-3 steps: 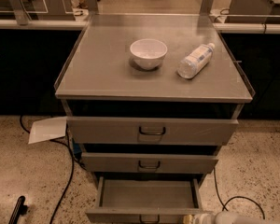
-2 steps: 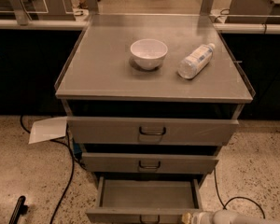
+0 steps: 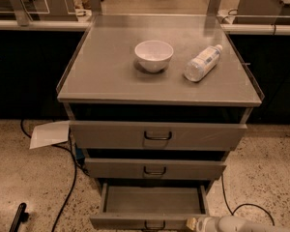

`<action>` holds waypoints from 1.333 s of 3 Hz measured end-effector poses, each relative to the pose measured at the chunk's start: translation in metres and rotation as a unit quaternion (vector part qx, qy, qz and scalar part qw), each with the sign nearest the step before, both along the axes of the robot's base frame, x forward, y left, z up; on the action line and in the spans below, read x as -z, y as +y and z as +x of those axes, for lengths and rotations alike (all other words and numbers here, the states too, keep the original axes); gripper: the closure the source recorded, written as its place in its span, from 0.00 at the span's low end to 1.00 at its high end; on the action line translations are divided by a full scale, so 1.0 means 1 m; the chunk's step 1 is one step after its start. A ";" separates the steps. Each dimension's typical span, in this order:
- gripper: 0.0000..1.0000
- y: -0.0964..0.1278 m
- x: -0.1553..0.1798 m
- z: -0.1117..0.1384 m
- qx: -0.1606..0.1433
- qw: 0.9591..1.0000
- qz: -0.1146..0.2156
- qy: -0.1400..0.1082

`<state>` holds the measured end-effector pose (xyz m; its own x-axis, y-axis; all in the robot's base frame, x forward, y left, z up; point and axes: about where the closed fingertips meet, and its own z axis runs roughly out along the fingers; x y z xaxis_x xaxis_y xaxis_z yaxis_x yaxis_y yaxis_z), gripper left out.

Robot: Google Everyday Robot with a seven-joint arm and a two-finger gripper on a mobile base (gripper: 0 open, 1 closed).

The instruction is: Close bottom drawer

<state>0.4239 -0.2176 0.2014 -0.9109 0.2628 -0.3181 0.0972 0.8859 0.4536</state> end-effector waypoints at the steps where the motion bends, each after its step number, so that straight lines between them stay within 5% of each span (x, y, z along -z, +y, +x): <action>1: 1.00 -0.001 0.005 0.004 0.008 1.000 -0.002 0.000; 2: 1.00 0.002 0.008 0.017 0.010 1.000 -0.004 -0.007; 3: 1.00 0.009 0.012 0.056 0.015 1.000 -0.010 -0.024; 4: 1.00 0.009 0.013 0.056 0.016 1.000 -0.010 -0.024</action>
Offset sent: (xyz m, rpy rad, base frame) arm 0.0577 0.0020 -0.0135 -0.0274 -0.0602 -0.0444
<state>0.4803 -0.2086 0.1884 -0.8857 0.2849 -0.3666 0.1041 0.8914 0.4410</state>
